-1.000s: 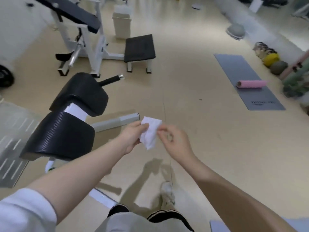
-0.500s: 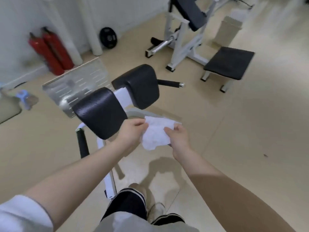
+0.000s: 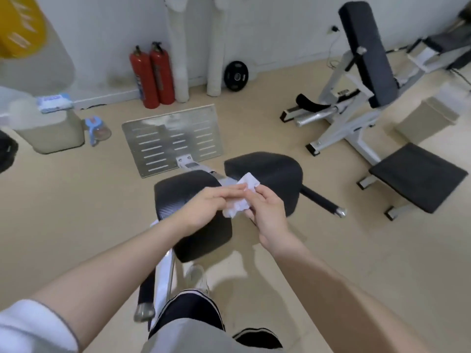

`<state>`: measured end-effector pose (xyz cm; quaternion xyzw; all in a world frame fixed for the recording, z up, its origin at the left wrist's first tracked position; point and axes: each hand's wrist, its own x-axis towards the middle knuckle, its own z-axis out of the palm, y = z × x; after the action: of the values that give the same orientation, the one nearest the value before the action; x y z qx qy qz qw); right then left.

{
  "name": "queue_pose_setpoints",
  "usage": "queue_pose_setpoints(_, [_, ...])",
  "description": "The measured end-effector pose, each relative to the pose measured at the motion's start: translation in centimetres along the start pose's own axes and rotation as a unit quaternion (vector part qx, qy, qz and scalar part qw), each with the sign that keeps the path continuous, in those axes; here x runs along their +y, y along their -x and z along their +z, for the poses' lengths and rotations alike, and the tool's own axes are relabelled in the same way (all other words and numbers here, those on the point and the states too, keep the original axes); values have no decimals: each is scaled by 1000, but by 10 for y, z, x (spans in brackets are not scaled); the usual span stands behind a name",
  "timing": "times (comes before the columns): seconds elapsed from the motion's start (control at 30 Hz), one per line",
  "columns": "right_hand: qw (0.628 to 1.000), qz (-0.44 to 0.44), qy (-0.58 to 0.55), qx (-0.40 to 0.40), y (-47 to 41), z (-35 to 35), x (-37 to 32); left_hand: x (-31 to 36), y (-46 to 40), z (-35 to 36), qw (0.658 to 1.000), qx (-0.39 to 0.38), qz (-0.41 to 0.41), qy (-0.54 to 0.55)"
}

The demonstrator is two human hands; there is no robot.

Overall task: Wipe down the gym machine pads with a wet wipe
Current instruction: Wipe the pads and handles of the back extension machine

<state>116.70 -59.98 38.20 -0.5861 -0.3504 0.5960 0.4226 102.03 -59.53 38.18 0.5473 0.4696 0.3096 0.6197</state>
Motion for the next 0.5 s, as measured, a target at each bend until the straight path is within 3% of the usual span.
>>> queue_pose_setpoints(0.13, [985,-46,159,-56,-69,52,-24,-7,-36,-83,981,190,-27,22])
queue_pose_setpoints(0.27, [940,-88,309,-119,-126,91,-27,-48,-55,-143,935,318,-154,23])
queue_pose_setpoints(0.5, [739,-163,594,-274,-234,158,13,-112,-58,-169,899,314,-306,-8])
